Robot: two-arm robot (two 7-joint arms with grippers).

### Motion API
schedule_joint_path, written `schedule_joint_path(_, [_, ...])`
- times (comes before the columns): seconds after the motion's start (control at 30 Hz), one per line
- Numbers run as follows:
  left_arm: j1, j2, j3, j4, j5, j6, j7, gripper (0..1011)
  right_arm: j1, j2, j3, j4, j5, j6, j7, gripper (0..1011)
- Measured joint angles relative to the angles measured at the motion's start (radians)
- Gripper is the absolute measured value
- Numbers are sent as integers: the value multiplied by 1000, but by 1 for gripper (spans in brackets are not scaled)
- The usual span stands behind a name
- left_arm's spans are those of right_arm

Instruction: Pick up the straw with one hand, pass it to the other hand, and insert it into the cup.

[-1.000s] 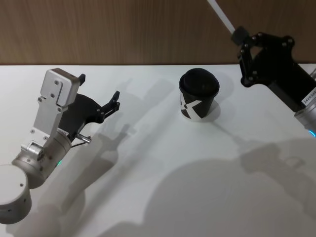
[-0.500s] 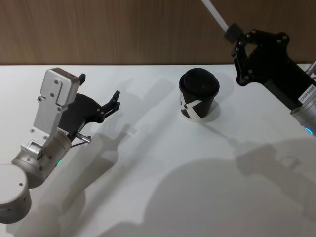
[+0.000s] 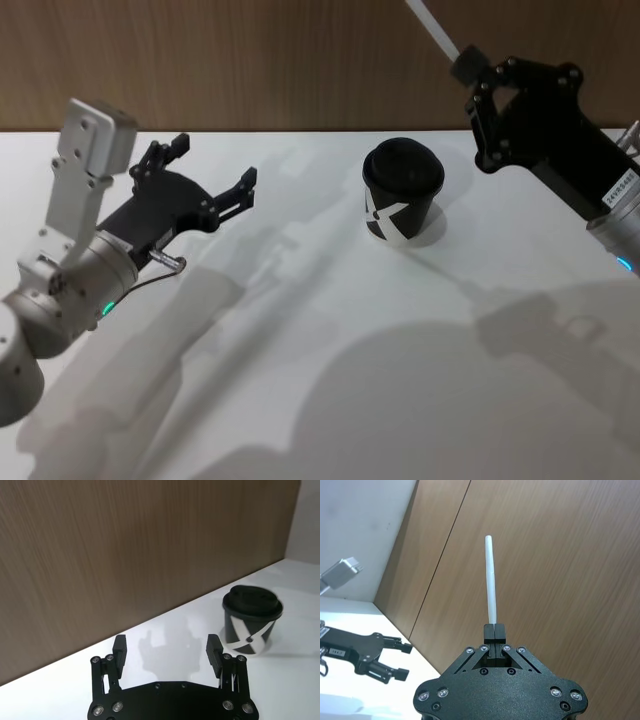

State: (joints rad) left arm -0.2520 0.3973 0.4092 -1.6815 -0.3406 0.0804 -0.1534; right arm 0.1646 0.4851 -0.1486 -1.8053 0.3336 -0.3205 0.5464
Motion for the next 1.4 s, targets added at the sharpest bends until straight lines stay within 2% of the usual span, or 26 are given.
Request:
schedule_joint_path(0.07, [-5, 4, -14, -15, -44, 19, -39, 1000, 0, 0, 0, 0, 0, 0, 0, 1])
schedule_joint_path(0.1, [-5, 4, -14, -15, -44, 19, -39, 1000, 1, 0, 0, 0, 0, -1, 1, 2])
schedule_joint_path(0.23, [-11, 8, -31, -31, -100, 45, -86, 1000, 1, 0, -1, 0, 1, -1, 2, 1])
schedule_joint_path(0.3, [-16, 10, -45, -43, -152, 67, -125, 1000, 1, 0, -1, 0, 1, -2, 2, 1])
schedule_joint_path(0.73, [-36, 11, -91, -76, -360, 163, -266, 1000, 2, 0, -2, 0, 2, -2, 4, 1])
schedule_joint_path(0.77, [-39, 9, -96, -79, -389, 176, -282, 1000, 2, 0, -2, 0, 2, -2, 4, 1])
schedule_joint_path(1.17, [-62, -30, -123, -105, -586, 263, -377, 1000, 3, 0, -2, 0, 2, -2, 4, 1])
schedule_joint_path(1.23, [-66, -41, -125, -109, -617, 274, -387, 1000, 3, 0, -2, 0, 2, -2, 4, 1])
schedule_joint_path(1.27, [-66, -41, -125, -109, -617, 274, -387, 1000, 3, 0, -2, 0, 2, -2, 4, 1])
schedule_joint_path(1.37, [-75, -62, -126, -117, -668, 292, -399, 1000, 3, 0, -2, 0, 2, -2, 4, 1])
schedule_joint_path(1.4, [-75, -62, -126, -117, -668, 292, -399, 1000, 3, 0, -2, 0, 2, -2, 4, 1])
